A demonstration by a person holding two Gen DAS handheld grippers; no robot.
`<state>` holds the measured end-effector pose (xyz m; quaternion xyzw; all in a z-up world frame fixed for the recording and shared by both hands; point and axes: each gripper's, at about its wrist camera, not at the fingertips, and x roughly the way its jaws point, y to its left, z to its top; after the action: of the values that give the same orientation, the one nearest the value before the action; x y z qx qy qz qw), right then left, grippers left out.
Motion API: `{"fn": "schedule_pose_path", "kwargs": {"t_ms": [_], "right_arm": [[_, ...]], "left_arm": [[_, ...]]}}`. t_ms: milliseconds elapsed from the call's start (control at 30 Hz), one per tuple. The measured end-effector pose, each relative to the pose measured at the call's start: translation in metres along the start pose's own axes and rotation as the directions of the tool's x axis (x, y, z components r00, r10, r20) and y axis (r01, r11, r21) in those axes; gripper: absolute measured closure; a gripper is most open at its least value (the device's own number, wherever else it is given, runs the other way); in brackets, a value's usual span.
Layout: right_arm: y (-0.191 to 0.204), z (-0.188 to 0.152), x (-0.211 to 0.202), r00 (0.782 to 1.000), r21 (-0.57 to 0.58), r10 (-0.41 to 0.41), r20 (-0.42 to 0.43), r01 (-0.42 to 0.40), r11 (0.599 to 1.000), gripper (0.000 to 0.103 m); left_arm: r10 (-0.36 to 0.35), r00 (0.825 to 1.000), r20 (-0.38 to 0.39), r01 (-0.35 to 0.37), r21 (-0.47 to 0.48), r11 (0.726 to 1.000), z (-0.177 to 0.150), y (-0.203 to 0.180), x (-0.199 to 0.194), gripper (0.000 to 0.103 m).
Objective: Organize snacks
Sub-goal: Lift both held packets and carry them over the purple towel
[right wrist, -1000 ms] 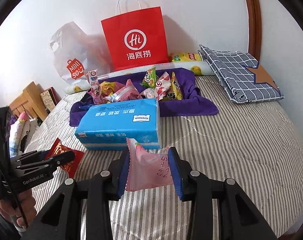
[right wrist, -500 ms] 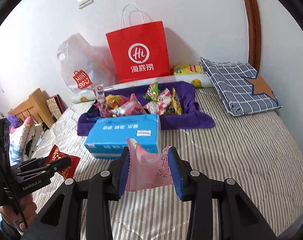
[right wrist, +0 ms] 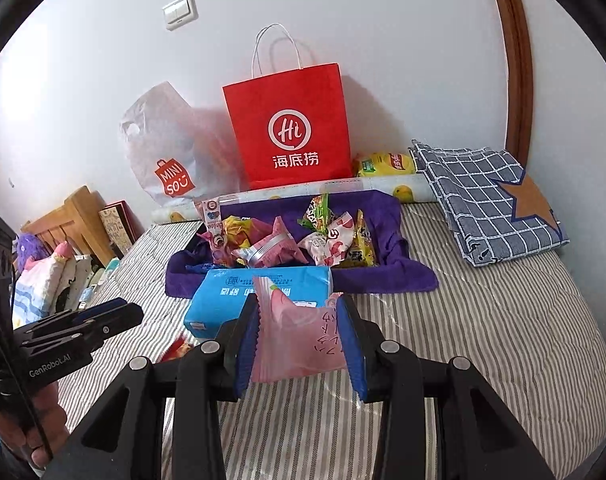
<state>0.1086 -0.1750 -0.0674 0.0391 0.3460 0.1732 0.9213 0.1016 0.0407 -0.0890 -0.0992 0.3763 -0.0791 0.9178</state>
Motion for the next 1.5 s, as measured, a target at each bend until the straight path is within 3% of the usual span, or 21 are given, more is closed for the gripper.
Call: {"fn": "schedule_pose_path", "kwargs": {"t_ms": [133,400,733,867,933,1000,1033,1200,1500], "right_arm": [[0.0,-0.003,0.01,1.0,0.004,0.007,-0.022,-0.007,1.0,0.067],[0.002,-0.011,0.02,0.999,-0.003,0.006,-0.051,-0.006,1.0,0.067],[-0.016,-0.022,0.025,0.997,0.035,0.005,-0.078,-0.002,0.999,0.067],[-0.024,-0.027,0.027,0.996,0.047,0.002,-0.086,0.002,0.999,0.067],[-0.029,-0.028,0.027,0.996,0.058,0.002,-0.09,0.003,0.998,0.067],[-0.032,-0.029,0.029,0.996,0.064,0.002,-0.094,0.005,0.998,0.067],[-0.033,-0.029,0.029,0.996,0.064,-0.002,-0.094,0.008,0.998,0.067],[-0.034,-0.03,0.029,0.996,0.072,0.005,-0.089,0.001,0.997,0.067],[-0.019,-0.029,0.025,0.996,0.044,0.021,-0.083,-0.017,0.999,0.067]], "left_arm": [[0.0,1.0,-0.028,-0.001,-0.025,1.0,-0.002,0.008,0.009,0.069],[-0.026,0.993,-0.111,0.021,-0.049,0.999,-0.017,0.018,0.036,0.046],[-0.042,0.975,-0.22,0.037,-0.026,0.999,-0.035,0.009,0.077,0.039],[0.0,0.969,-0.248,0.001,0.005,1.0,-0.042,0.005,0.093,0.039],[0.031,0.975,-0.219,-0.025,0.031,0.999,-0.044,0.001,0.094,0.039],[0.063,0.978,-0.199,-0.056,0.045,0.997,-0.045,-0.001,0.093,0.057],[0.068,0.978,-0.195,-0.059,0.051,0.997,-0.044,-0.001,0.093,0.057],[0.055,0.982,-0.179,-0.046,0.054,0.998,-0.043,0.002,0.085,0.063],[0.031,0.99,-0.137,-0.024,0.051,0.998,-0.038,-0.004,0.059,0.065]]}}
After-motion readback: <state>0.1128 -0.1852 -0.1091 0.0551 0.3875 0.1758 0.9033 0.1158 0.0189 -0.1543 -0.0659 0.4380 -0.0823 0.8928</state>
